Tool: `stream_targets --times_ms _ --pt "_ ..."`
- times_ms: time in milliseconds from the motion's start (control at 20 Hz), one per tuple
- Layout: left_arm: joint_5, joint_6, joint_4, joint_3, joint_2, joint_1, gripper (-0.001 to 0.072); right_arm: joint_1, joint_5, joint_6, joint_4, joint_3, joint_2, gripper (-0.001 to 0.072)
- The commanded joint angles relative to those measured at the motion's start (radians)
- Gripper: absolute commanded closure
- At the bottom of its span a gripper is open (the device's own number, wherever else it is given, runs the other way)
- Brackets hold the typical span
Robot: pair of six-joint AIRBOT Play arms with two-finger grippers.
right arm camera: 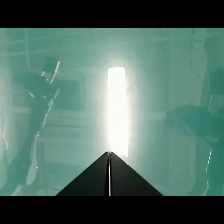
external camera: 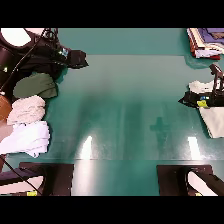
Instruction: Fold the shirts.
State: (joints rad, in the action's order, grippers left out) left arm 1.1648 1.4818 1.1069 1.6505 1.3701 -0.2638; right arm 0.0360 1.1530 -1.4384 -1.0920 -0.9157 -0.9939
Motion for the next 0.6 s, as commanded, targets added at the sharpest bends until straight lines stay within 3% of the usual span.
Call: stream_targets --times_ms 0,50,200,550 --pt "-0.089 -0.065 0.1 0.0 0.002 0.0 0.0186 -0.001 0.0 -0.001 0.001 0.0 -0.001 0.0692" --pt "-0.135 -0.054 0.195 0.0 0.004 0.002 0.0076 -0.001 0.0 -0.001 0.001 0.0 -0.001 0.0692" --pt "-0.245 0.099 0.58 0.0 0.055 0.034 0.0088 -0.002 0.002 -0.001 0.002 0.0 -0.001 0.0692" --pt "-0.387 0.216 0.608 0.0 0.33 0.305 0.0088 -0.002 0.002 -0.001 0.002 0.0 -0.001 0.0692"
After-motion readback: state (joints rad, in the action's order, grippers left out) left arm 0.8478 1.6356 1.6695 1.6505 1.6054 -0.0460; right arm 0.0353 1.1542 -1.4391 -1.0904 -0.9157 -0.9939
